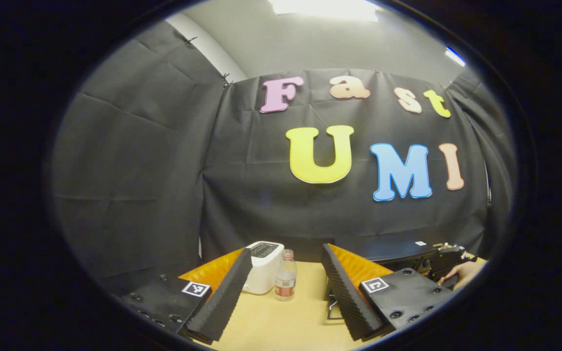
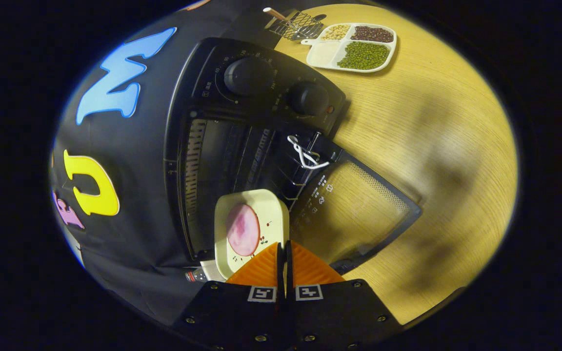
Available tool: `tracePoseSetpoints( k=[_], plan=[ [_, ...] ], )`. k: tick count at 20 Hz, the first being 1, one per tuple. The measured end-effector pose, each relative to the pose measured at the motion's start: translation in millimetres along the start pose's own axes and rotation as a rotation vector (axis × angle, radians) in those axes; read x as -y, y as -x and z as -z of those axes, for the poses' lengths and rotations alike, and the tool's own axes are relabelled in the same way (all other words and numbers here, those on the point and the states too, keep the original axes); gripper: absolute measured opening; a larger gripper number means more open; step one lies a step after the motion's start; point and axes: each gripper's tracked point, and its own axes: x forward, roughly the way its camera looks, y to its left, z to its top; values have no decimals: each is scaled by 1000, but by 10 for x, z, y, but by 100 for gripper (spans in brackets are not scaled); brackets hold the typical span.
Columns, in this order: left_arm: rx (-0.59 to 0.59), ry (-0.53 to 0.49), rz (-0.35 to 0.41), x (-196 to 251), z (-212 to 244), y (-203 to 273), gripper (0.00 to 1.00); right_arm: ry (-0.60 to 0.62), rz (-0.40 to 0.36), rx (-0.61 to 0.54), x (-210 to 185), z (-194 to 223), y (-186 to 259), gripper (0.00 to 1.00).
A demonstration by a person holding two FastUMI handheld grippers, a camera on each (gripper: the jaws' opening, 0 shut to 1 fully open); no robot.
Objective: Open the electric oven with the left hand, put the food in, and close the electric oven.
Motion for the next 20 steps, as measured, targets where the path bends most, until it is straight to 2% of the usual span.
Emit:
tracePoseSetpoints(
  k=[7,9,11,13,14,16,17,18,20],
  plan=[
    [-20,-15,-13,-57,58,42,100,-155,-69,186,-284,-402,-169,0],
    [-25,-18,-17,-62,68,68,100,-181,-59,218,-287,-477,-224,3],
    [-30,-15,-21,-50,69,87,100,-203,-63,228,-302,-502,-266,4],
    [-33,-17,-21,-43,81,101,100,-220,-125,224,-415,-494,-263,4],
    [-33,-19,-17,-18,85,99,100,-220,-144,205,-456,-462,-200,10],
    [-35,-22,-9,33,89,96,100,-185,-182,186,-515,-412,-210,15],
    [-36,-20,-3,74,96,96,100,-171,-216,176,-574,-376,-149,19],
    [-34,-16,5,128,100,88,97,-153,-236,163,-597,-374,-66,45],
    [-33,-13,27,234,95,90,100,-92,-237,149,-557,-302,26,97]
  ],
)
